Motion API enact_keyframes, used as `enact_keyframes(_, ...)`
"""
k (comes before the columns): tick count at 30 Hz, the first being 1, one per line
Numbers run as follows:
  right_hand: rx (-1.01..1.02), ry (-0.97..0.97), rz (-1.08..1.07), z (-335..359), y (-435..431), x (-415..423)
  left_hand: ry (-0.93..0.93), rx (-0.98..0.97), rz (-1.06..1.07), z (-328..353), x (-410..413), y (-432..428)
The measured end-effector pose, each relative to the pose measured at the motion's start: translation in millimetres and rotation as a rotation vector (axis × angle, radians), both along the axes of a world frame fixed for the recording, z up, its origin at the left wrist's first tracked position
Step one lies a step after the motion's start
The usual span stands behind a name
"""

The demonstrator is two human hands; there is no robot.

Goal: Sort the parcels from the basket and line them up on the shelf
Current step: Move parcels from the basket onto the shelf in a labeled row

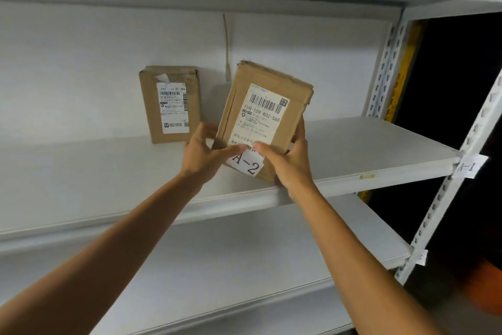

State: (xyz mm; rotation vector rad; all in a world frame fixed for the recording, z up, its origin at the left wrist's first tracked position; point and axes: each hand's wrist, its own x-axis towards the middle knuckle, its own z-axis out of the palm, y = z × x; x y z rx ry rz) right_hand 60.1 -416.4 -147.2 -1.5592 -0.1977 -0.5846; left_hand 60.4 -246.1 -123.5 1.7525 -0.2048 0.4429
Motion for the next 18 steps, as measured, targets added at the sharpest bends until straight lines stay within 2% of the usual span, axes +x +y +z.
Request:
enact_keyframes(3,-0.068,0.042,0.058,-3,-13,19,0.145,-0.046,-0.036,-8,12,-11)
enact_keyframes(9,-0.244,0.101,0.191,-3,-28,55,0.153,-0.039,0.053,-13,34,-18)
enact_keyframes(14,-0.372,0.081,0.111,4,-20,88,0.153,-0.044,0.159,-11,57,-12)
enact_keyframes(18,-0.389,0.089,0.044,8,-12,115,0.213,-0.061,0.260,-19,88,-6)
